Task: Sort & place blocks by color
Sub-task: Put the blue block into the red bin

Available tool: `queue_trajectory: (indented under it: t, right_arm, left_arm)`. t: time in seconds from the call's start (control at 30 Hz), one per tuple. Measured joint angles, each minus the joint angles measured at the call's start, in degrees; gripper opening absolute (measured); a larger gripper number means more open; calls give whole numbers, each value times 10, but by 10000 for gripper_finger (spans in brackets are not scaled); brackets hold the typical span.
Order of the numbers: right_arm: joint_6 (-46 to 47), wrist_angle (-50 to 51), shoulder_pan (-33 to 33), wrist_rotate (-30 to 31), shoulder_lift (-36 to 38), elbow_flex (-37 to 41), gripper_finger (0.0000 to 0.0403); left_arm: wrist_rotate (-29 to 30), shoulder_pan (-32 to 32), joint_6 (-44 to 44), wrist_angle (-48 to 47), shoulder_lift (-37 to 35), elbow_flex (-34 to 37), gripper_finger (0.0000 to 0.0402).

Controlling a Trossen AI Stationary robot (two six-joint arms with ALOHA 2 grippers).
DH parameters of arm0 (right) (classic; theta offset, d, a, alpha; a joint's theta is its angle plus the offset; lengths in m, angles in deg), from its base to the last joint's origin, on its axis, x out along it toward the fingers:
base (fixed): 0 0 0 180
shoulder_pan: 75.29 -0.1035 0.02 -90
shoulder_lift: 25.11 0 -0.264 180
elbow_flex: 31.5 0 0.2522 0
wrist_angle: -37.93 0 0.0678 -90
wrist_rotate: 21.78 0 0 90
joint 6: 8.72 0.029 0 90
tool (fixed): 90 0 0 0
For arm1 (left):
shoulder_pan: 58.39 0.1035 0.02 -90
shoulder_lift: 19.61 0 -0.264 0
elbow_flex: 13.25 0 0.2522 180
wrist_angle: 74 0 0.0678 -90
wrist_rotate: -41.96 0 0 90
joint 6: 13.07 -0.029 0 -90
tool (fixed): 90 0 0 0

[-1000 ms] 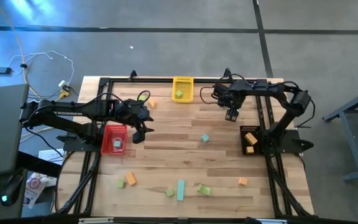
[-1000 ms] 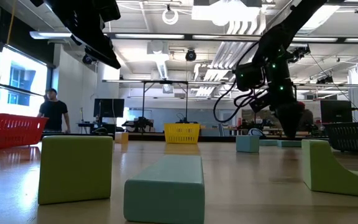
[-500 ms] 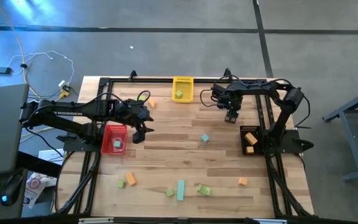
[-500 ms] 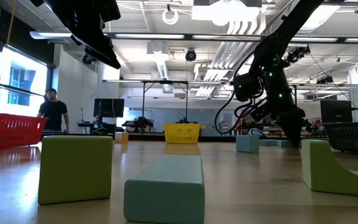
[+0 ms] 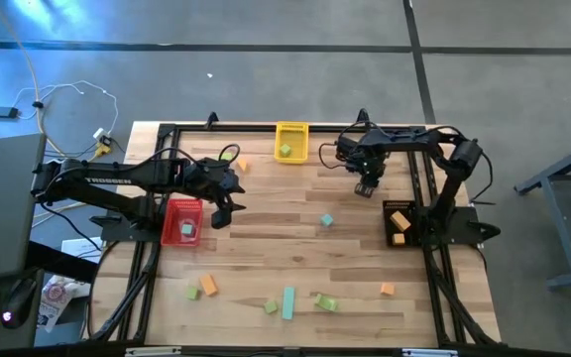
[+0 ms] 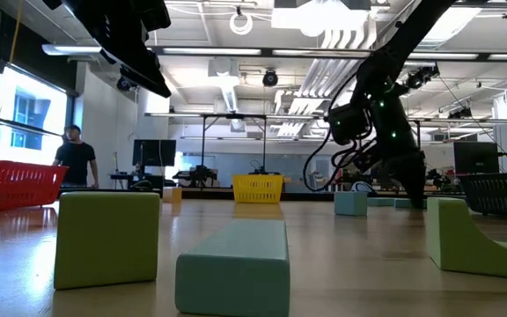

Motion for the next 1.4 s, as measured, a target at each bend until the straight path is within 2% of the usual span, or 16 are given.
queue_trajectory:
  t: [0.13,0.6,0.83,1.07,1.4]
  right_arm:
    - [6,0,-31,-42,18,-14,88]
    - [93,-56,-176,-37,53,-57,88]
    - [98,-150,-246,-23,53,-86,88]
    - [86,-283,-295,8,53,-103,88]
    - [42,-444,-343,10,54,-103,88]
  left_arm:
    - [0,0,1,0,0,0,223]
    - [0,0,31,3,0,0,223]
    - [0,0,33,5,0,0,223]
    - [2,0,76,42,0,0,223]
    - [0,0,-6,79,0,0,223]
